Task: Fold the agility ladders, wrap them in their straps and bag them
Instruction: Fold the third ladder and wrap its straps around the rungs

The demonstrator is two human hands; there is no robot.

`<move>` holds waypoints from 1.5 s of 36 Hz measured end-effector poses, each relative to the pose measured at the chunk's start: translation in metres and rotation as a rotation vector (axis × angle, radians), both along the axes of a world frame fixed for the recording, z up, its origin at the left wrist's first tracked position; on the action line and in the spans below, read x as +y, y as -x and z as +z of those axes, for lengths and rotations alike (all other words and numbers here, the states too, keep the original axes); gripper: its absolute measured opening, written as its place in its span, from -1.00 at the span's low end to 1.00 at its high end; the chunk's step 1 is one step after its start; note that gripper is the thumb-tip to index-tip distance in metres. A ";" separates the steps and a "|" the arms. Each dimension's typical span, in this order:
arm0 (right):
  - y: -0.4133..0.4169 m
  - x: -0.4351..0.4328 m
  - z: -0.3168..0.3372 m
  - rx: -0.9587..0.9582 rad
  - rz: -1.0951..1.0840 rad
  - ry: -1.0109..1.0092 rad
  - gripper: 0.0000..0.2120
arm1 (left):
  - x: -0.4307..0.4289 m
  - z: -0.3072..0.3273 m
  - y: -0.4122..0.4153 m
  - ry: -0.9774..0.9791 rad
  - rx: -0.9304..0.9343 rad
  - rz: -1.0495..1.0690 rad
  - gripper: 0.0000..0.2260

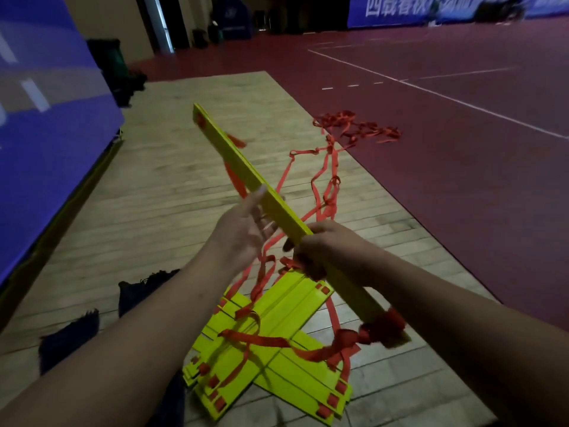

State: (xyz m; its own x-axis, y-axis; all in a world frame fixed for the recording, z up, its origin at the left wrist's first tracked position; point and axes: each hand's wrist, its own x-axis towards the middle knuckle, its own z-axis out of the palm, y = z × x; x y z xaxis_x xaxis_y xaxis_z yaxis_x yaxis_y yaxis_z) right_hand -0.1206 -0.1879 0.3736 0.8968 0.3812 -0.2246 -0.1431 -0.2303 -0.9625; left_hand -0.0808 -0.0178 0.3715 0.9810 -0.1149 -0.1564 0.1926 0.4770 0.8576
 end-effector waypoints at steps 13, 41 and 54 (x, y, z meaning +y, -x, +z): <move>0.000 0.006 -0.019 -0.365 -0.116 0.542 -0.50 | 0.002 0.006 0.000 -0.266 -0.106 0.066 -0.85; 0.010 -0.012 0.003 0.090 0.391 -0.039 -0.91 | 0.083 0.019 -0.017 -0.156 -0.250 0.000 -0.65; -0.012 -0.012 0.014 -0.047 -0.283 -0.499 -0.88 | 0.028 -0.006 0.016 -0.580 0.012 -0.639 -0.48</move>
